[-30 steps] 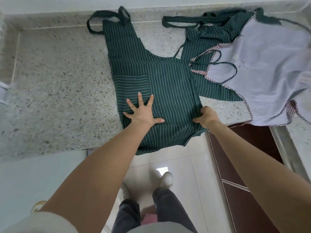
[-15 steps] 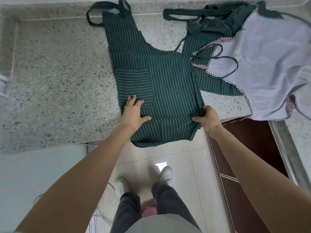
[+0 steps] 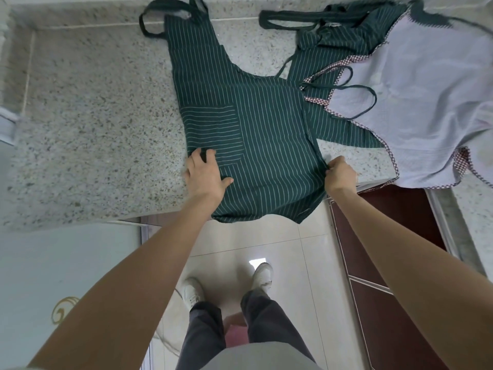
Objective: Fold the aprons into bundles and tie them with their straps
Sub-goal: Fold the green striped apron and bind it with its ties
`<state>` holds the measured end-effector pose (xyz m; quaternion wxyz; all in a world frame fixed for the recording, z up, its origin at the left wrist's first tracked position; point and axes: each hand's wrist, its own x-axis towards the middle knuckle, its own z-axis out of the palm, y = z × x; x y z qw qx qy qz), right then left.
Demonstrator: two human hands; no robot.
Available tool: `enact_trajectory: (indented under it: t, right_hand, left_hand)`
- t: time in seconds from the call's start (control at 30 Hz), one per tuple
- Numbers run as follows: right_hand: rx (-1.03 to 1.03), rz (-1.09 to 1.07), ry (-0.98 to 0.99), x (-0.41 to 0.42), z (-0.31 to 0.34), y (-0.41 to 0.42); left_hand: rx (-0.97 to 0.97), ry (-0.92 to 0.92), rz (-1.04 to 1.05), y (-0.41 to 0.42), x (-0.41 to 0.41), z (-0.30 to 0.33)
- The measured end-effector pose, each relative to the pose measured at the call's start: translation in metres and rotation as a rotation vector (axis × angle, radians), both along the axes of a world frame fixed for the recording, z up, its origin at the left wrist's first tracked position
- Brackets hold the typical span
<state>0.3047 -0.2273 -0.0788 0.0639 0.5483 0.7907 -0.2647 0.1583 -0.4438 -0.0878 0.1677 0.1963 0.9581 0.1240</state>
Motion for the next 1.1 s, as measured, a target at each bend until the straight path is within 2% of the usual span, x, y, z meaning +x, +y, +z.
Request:
enact_trajectory:
  t: [0.07, 0.13, 0.23, 0.33, 0.43, 0.53, 0.57, 0.63, 0.7, 0.77, 0.93, 1.0, 1.1]
  right_hand:
    - [0.052, 0.021, 0.031, 0.003, 0.001, -0.011]
    - [0.191, 0.111, -0.001, 0.009, -0.001, -0.024]
    - [0.369, 0.3, -0.046, 0.017, -0.005, -0.038]
    - [0.242, 0.478, -0.036, 0.022, -0.009, -0.047]
    - [0.159, 0.497, -0.043, 0.025, -0.009, -0.056]
    - [0.15, 0.511, -0.095, 0.025, -0.005, -0.069]
    - [0.124, 0.514, -0.117, 0.024, -0.004, -0.073]
    - [0.057, 0.517, -0.174, 0.024, -0.006, -0.084]
    - [0.02, 0.526, -0.234, 0.024, -0.008, -0.091]
    - [0.016, 0.526, -0.272, 0.022, -0.008, -0.094]
    - [-0.063, 0.489, -0.33, 0.017, -0.005, -0.1]
    - [0.002, 0.454, -0.288, 0.019, -0.002, -0.109]
    - [0.164, 0.555, 0.07, 0.025, 0.006, -0.129]
  left_hand:
    - [-0.016, 0.04, -0.015, -0.004, 0.005, 0.0]
    - [-0.004, 0.092, -0.043, -0.008, 0.01, 0.001]
    - [0.116, -0.004, -0.136, -0.016, 0.016, 0.002]
    - [0.174, 0.005, -0.204, -0.034, 0.028, 0.002]
    - [0.043, 0.008, -0.166, -0.056, 0.045, -0.002]
    - [-0.124, -0.237, -0.054, -0.068, 0.056, -0.015]
    - [-0.073, -0.351, 0.035, -0.07, 0.058, -0.019]
    - [0.192, -0.605, 0.265, -0.07, 0.059, -0.029]
    - [0.425, -0.677, 0.379, -0.071, 0.061, -0.029]
    - [0.485, -0.652, 0.353, -0.074, 0.061, -0.029]
    - [0.481, -0.647, 0.161, -0.085, 0.066, -0.02]
    - [0.465, -0.633, 0.095, -0.087, 0.067, -0.012]
    - [0.433, -0.608, 0.066, -0.082, 0.067, 0.004]
